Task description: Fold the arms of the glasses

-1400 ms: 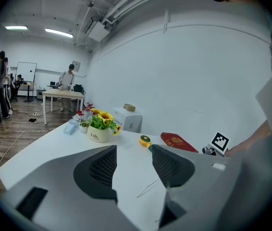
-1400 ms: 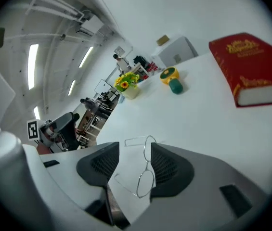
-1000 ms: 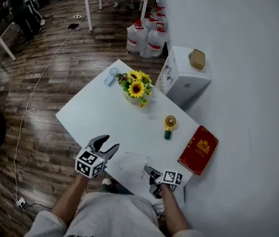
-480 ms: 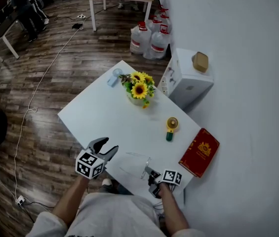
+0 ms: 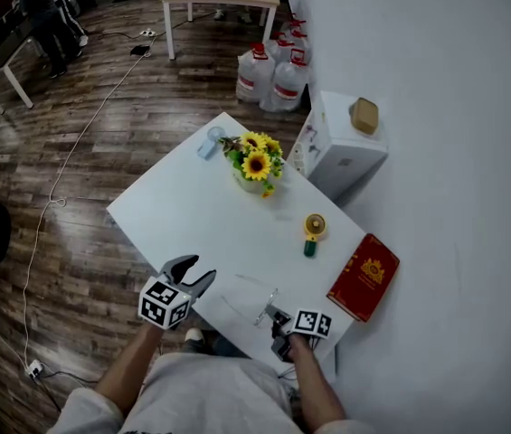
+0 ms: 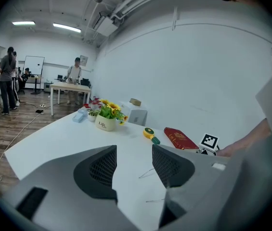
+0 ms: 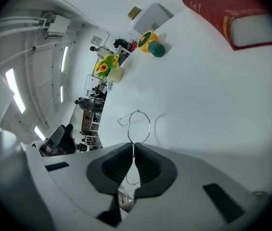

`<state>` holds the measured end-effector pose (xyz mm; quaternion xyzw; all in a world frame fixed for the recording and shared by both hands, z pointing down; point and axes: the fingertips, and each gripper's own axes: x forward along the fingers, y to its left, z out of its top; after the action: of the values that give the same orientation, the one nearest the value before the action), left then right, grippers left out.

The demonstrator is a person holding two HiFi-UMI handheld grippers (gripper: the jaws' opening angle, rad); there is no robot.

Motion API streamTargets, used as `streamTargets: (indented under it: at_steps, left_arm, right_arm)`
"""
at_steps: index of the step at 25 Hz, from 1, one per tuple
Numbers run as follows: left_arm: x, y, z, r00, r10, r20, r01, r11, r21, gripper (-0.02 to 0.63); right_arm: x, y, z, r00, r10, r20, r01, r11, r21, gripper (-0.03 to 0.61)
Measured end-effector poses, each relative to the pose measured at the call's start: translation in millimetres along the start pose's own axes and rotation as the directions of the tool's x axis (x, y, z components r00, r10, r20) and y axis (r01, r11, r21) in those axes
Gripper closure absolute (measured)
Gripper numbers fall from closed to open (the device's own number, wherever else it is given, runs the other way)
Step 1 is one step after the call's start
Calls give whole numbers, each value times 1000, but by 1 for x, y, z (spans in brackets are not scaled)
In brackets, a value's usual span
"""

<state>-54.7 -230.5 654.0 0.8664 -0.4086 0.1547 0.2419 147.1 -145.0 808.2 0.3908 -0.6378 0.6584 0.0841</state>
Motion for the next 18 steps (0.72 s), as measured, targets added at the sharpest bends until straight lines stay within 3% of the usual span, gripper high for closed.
streamTargets:
  at_steps: [10,14,18]
  left_arm:
    - [-8,-9,-9,999,-45,-25,46,997,56,387]
    - [-10,-16,-6,997,-69,-38,73,991,111,387]
    - [-12,-19,-5,995,-91,-31,94,988,120,387]
  right_arm:
    - [-24,31,-4,1000,-2,8,3,998,-58,560]
    - [-36,55,-3,999,31,36,-29,998,-51,560]
    - [-47,76,-6,996,64,56,-61,996,-60,560]
